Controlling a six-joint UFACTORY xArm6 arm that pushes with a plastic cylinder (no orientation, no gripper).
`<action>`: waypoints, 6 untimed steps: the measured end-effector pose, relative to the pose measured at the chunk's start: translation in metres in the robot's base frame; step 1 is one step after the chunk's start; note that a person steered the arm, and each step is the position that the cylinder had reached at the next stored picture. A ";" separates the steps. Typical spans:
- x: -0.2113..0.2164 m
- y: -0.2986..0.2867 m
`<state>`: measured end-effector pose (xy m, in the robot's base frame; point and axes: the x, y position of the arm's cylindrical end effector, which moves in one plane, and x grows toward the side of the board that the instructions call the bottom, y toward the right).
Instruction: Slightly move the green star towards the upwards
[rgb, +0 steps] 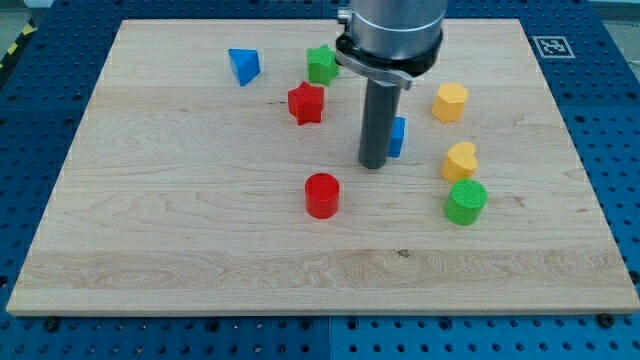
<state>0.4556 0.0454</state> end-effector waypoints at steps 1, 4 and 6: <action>-0.005 -0.027; -0.071 -0.032; -0.100 -0.032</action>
